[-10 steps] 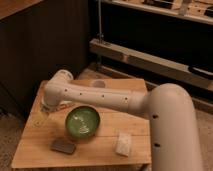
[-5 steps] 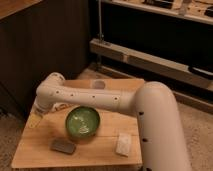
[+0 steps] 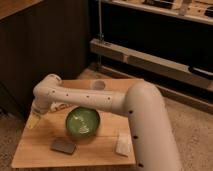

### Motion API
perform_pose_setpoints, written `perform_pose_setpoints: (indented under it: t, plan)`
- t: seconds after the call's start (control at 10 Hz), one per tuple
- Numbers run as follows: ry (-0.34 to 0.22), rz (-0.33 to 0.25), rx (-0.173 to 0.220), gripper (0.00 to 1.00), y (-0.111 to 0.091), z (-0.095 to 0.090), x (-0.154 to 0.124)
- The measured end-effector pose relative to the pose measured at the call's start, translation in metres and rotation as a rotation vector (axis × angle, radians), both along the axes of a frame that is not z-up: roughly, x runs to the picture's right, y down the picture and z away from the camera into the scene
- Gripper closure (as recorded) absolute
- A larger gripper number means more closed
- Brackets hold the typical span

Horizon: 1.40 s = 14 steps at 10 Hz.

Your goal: Place the eraser on the white sponge

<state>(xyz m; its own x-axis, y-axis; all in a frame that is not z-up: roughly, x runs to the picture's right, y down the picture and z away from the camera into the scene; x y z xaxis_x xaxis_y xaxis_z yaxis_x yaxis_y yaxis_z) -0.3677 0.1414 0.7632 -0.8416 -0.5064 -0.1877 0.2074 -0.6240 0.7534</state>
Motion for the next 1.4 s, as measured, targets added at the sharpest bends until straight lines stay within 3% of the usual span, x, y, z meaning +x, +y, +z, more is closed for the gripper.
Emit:
perform_pose_setpoints:
  t: [0.2, 0.5, 0.6, 0.8, 1.0, 1.2, 1.4]
  plan:
    - [0.028, -0.034, -0.003, 0.20, 0.019, -0.012, 0.009]
    - [0.091, -0.088, -0.002, 0.20, 0.056, -0.037, 0.047]
    - [0.126, -0.101, -0.008, 0.20, 0.077, -0.048, 0.073]
    - [0.174, -0.107, -0.015, 0.20, 0.097, -0.053, 0.097]
    - [0.206, -0.115, -0.026, 0.20, 0.118, -0.051, 0.110]
    - [0.212, -0.112, -0.060, 0.20, 0.132, -0.036, 0.115]
    - [0.154, -0.070, -0.087, 0.20, 0.144, -0.021, 0.117]
